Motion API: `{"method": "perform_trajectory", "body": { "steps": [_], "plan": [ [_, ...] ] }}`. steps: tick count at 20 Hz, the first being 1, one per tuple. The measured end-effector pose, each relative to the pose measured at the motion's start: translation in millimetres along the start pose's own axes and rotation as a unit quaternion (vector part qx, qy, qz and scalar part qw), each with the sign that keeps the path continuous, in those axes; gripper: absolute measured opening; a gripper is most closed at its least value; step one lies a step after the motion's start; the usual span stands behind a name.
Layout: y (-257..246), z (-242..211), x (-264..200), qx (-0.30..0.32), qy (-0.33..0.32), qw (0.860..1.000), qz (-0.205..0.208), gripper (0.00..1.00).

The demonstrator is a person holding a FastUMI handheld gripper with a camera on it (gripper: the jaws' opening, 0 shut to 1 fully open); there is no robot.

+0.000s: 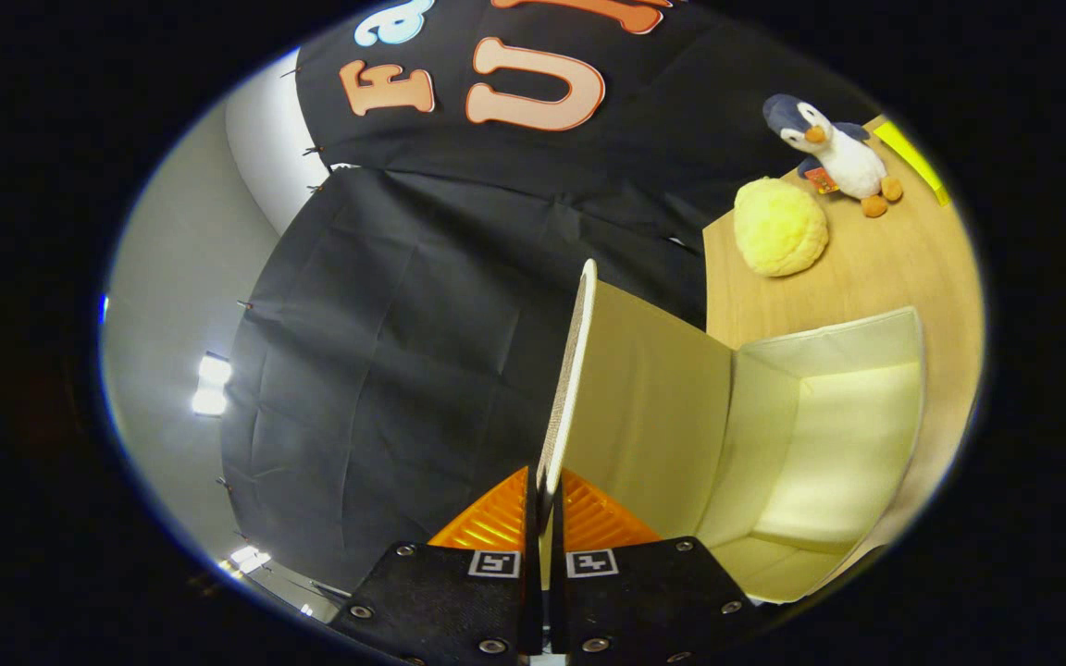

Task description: Open the storage box then place both shoes into the box .Put the left shoe in first, then the right shoe, with the right side of both shoes facing outward in a uniform manner.

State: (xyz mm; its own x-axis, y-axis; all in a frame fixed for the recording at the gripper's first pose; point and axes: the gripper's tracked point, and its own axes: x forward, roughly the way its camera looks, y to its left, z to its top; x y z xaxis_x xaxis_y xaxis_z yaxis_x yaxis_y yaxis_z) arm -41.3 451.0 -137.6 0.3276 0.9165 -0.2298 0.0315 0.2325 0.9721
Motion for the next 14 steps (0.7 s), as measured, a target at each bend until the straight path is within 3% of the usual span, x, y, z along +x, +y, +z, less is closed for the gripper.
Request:
{"method": "perform_trajectory", "body": {
  "steps": [10, 14],
  "plan": [
    [11.3, -22.5, 94.3, 0.007, 0.022, 1.0, -0.008, 0.04],
    [2.5, -23.1, 102.9, -0.01, 0.008, 0.999, -0.03, 0.11]
  ]
}}
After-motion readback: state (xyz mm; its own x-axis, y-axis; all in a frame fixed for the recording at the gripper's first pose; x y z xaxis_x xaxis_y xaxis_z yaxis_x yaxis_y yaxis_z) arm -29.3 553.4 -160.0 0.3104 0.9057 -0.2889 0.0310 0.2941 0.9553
